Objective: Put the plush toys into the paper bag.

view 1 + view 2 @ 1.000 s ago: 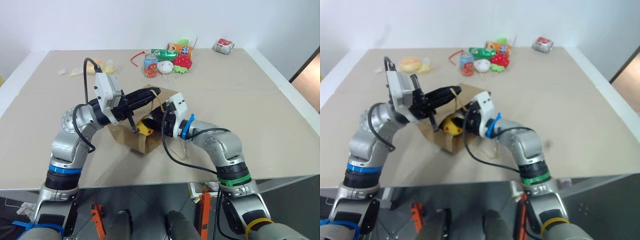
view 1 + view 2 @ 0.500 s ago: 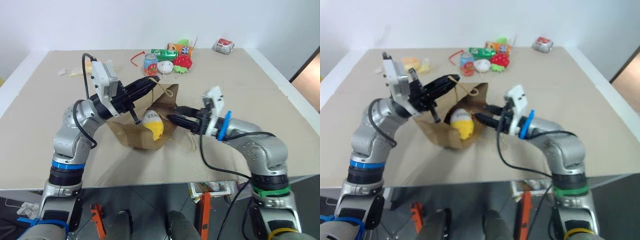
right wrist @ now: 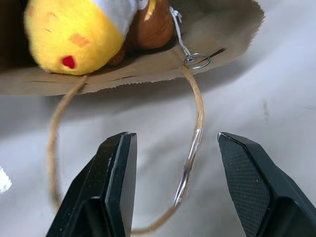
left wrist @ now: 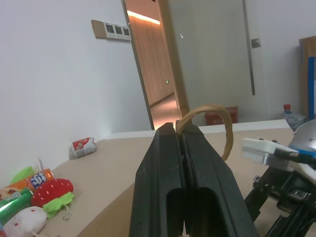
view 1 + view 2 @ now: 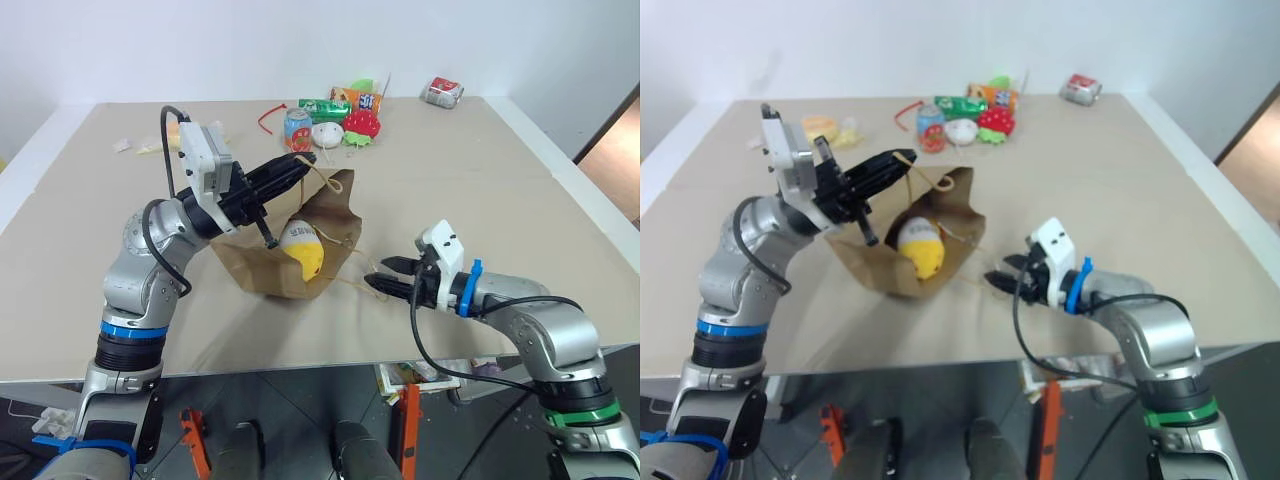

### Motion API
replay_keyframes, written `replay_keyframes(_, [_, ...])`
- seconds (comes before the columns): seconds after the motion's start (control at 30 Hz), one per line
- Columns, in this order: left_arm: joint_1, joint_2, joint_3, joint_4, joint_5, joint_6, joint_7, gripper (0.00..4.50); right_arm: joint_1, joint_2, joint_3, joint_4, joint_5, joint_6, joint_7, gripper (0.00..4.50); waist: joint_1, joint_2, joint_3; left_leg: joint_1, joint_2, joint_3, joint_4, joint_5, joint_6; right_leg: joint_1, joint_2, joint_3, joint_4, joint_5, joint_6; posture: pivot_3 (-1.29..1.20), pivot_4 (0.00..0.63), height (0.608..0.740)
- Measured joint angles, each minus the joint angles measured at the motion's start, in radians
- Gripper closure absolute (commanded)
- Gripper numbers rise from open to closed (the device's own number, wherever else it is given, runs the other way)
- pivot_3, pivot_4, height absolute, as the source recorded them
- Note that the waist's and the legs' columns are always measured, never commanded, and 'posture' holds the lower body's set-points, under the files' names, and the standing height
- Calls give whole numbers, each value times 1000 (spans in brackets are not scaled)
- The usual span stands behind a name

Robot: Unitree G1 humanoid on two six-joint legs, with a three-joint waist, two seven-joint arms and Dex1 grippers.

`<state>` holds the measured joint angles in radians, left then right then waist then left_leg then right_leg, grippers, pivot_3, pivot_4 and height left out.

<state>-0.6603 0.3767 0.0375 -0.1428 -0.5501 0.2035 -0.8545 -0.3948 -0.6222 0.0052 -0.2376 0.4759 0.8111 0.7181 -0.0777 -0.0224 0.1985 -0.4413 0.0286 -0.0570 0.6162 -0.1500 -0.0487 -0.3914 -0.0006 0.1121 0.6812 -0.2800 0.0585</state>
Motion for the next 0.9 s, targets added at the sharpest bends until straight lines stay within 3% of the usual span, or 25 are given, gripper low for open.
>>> replay_keyframes(0.17, [0,1,0,0,0,0,-5,4500,-25,26,38,70,-43,-8,-26,1627,4,0,0,-1,0,0,0,0,0,0,0,0,0,0,1,0,150,740])
replay_keyframes(0.23, [2,1,0,0,0,0,-5,4500,-26,28,46,94,-58,-9,-30,1985,5,0,0,-1,0,0,0,0,0,0,0,0,0,0,1,0,150,740])
replay_keyframes(0.47, [14,4,0,-4,1,0,-6,4500,-49,28,55,134,-87,-31,-38,4384,5,0,0,-1,0,0,0,0,0,0,0,0,0,0,0,0,150,740])
replay_keyframes(0.67, [17,4,0,-4,1,0,-6,4500,-61,28,17,133,-64,-37,-19,4453,5,0,0,-1,0,0,0,0,0,0,0,0,0,0,1,0,150,740])
replay_keyframes(0.9, [18,-10,6,-3,-27,48,28,4500,-118,60,-175,26,165,10,8,4453,5,0,0,-1,0,-1,0,0,0,0,0,-1,0,0,0,0,150,740])
